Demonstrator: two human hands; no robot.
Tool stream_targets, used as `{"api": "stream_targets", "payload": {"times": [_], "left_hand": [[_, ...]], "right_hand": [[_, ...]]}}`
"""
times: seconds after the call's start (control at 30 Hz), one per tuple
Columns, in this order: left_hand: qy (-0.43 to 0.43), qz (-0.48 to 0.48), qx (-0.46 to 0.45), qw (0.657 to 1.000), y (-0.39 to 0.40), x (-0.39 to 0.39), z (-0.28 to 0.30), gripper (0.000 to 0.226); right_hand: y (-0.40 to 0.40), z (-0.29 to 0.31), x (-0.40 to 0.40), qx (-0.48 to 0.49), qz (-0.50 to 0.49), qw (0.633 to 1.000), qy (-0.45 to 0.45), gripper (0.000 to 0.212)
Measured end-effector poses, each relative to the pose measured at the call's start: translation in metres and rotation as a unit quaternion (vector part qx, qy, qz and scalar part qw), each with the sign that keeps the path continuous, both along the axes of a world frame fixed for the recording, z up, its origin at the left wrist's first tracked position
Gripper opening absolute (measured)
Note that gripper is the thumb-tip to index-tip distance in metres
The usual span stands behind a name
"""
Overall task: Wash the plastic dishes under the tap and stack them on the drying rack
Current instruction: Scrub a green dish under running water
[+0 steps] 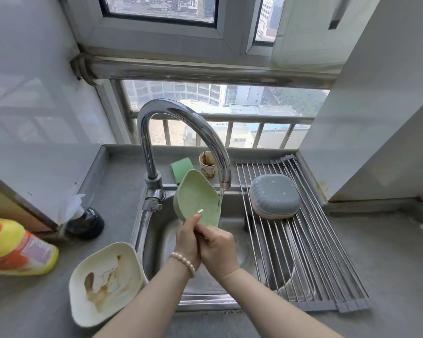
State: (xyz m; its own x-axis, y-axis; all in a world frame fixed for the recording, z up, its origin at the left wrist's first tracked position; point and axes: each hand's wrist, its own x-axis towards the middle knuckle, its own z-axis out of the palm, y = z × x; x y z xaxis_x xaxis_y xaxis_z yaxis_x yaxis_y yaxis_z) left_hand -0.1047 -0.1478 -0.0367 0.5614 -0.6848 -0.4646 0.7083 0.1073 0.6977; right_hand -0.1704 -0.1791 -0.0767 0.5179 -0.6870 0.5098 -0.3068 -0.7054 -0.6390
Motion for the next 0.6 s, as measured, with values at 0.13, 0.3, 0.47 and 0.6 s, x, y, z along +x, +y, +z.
{"api": "stream_targets", "payload": {"times": [0.13,0.3,0.47,0.6], "left_hand": [[0.021,0.006,0.016,1.000,-0.002,0.004,0.002,0.029],[0.027,0.012,0.022,0.999,-0.001,0.006,-0.001,0.023],[-0.005,0.009,0.059,0.998,0.002,0.004,-0.006,0.025],[-0.005,-0.005,0.063,0.998,-0.002,0.007,-0.003,0.027]], "right_hand": [[-0.013,-0.008,-0.019,-0.092,0.069,0.991,0.065,0.015],[-0.004,-0.008,-0.015,-0.118,-0.018,0.945,0.305,0.047],[0.016,0.009,-0.007,0.109,0.054,0.972,0.202,0.045],[-0.013,-0.005,-0.029,-0.097,0.063,0.969,0.219,0.043]]}}
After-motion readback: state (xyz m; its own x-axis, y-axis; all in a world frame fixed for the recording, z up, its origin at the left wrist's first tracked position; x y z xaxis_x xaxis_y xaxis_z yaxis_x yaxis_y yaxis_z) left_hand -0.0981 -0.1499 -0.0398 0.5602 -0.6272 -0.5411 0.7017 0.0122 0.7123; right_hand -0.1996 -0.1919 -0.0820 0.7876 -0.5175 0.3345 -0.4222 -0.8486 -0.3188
